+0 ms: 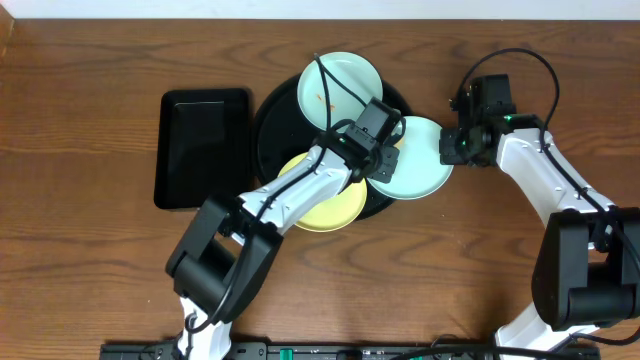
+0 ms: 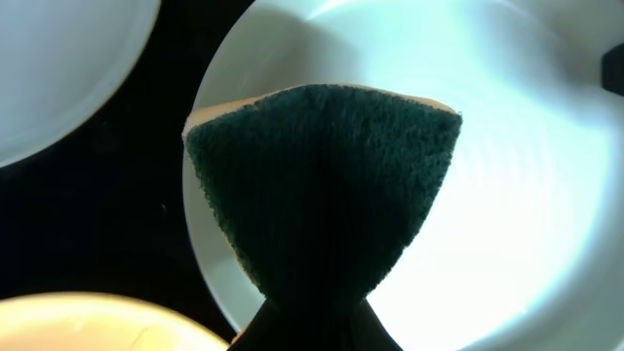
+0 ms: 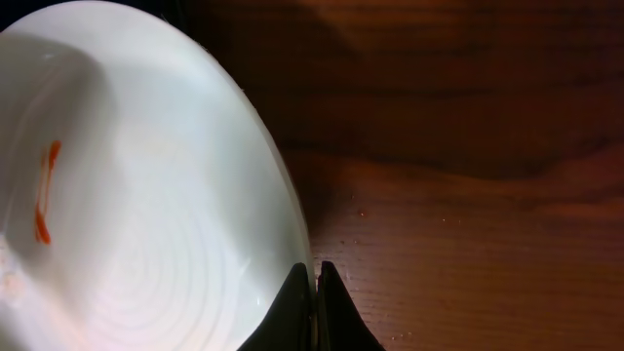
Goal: Clean dirty plates on tray and stack at the side
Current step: 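Lower the sponge onto the right green plate held by right gripper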
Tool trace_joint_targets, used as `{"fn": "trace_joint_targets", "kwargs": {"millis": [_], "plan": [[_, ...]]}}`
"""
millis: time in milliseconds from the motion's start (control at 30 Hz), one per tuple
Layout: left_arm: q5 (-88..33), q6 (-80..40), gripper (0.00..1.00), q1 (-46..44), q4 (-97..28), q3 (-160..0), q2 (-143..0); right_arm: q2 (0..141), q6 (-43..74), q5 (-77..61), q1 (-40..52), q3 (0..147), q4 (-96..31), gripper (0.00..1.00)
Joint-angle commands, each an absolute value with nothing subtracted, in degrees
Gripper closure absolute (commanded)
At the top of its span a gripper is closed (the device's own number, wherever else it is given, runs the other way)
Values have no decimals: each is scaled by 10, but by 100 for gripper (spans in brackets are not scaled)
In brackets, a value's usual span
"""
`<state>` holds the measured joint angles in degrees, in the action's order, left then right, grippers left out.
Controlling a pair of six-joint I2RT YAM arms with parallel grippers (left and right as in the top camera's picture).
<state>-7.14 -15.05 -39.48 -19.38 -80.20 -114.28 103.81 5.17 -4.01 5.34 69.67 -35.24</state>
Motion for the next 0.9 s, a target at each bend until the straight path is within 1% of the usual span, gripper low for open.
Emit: {"fn": "trace_joint_targets", "kwargs": {"millis": [0, 867], "plan": [[-69, -154, 92, -396, -183, -801, -1156, 1042, 47, -33, 63, 693, -352, 99], [-70, -154, 93, -404, -151, -801, -1199, 1042, 46, -32, 65, 693, -352, 99]]}}
